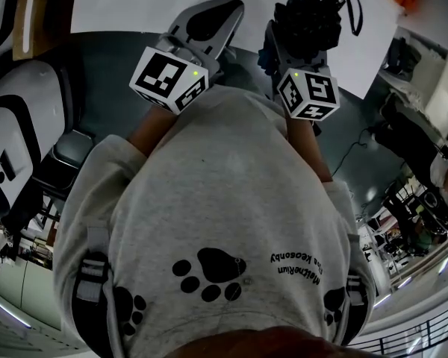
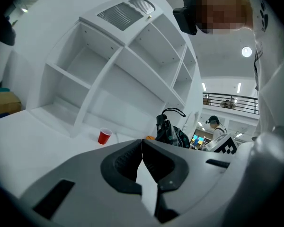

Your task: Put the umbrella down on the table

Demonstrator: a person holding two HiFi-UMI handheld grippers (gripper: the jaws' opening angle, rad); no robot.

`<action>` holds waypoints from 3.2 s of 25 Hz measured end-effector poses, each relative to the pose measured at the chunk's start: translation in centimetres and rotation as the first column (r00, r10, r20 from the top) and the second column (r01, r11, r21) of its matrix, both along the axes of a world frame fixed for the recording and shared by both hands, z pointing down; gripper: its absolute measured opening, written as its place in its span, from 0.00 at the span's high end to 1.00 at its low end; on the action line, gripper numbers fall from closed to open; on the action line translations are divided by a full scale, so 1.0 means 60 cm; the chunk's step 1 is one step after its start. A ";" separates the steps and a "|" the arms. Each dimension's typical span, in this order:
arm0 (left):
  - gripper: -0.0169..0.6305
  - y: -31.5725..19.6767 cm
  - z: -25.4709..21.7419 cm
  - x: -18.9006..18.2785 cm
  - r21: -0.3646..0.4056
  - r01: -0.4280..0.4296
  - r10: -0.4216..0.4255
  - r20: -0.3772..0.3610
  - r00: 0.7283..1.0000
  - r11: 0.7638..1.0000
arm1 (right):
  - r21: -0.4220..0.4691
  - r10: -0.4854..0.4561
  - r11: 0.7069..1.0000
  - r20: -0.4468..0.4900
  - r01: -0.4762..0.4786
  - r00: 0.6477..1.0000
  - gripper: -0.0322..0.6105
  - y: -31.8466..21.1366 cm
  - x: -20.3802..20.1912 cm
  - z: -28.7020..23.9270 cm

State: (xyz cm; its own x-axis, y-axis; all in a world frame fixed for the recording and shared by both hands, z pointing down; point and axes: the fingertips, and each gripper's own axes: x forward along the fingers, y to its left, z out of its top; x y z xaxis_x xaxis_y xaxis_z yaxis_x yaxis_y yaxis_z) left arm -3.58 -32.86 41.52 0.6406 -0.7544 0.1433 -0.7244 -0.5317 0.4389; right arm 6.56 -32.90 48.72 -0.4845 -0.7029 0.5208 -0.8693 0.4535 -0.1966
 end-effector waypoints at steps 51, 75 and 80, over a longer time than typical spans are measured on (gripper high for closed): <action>0.95 -0.078 0.078 0.027 -0.104 0.027 -0.023 0.039 0.999 0.994 | -0.398 -0.001 0.917 -0.035 -0.013 0.999 0.54 -0.065 0.020 0.190; 0.95 -0.075 0.172 0.067 -0.210 -0.043 0.060 0.075 0.995 0.977 | -0.440 0.017 0.897 -0.050 -0.037 0.999 0.54 -0.075 0.030 0.210; 0.95 -0.076 0.187 0.079 -0.225 -0.059 0.078 0.078 0.994 0.973 | -0.450 0.021 0.892 -0.054 -0.043 0.998 0.54 -0.079 0.035 0.217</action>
